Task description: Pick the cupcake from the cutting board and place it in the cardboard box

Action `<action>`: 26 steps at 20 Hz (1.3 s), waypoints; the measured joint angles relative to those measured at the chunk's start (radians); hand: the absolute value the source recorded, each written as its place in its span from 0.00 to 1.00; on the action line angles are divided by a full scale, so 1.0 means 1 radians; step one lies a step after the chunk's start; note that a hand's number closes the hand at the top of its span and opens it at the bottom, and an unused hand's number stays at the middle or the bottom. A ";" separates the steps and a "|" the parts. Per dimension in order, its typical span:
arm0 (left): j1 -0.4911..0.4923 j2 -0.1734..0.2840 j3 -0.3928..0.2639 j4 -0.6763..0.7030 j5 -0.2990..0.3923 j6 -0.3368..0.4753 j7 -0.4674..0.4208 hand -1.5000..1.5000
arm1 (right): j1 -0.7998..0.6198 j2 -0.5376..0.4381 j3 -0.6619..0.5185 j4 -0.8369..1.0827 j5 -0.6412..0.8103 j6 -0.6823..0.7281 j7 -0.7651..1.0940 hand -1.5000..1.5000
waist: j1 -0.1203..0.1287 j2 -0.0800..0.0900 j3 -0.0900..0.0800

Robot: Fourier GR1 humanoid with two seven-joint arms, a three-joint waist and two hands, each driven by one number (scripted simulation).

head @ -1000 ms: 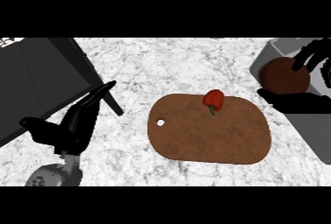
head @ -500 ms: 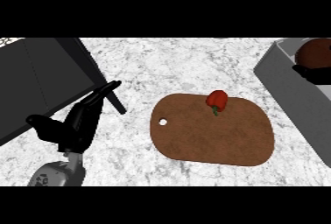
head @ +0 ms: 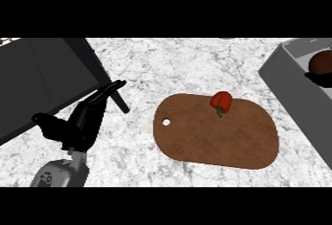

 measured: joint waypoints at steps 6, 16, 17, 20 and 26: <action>-0.016 -0.005 -0.007 0.011 -0.004 0.002 0.008 0.50 | -0.045 -0.032 0.027 0.230 0.037 0.088 -0.051 0.00 | 0.014 -0.001 -0.004; 0.001 0.007 -0.004 0.002 -0.006 -0.002 0.008 0.50 | -0.132 0.017 -0.160 0.378 -0.126 -0.150 -0.332 0.00 | 0.006 -0.003 0.003; 0.004 0.010 -0.002 0.003 -0.001 -0.009 0.004 0.50 | -0.145 0.028 -0.185 0.382 -0.154 -0.161 -0.352 0.00 | 0.003 -0.004 0.004; 0.012 0.014 0.001 -0.003 0.001 -0.012 0.005 0.50 | -0.177 0.036 -0.261 0.417 -0.246 -0.143 -0.400 0.00 | -0.002 -0.006 0.004; 0.033 0.017 0.009 -0.018 -0.006 0.005 0.011 0.50 | -0.242 0.018 -0.437 0.494 -0.460 -0.004 -0.418 0.00 | -0.014 -0.010 0.003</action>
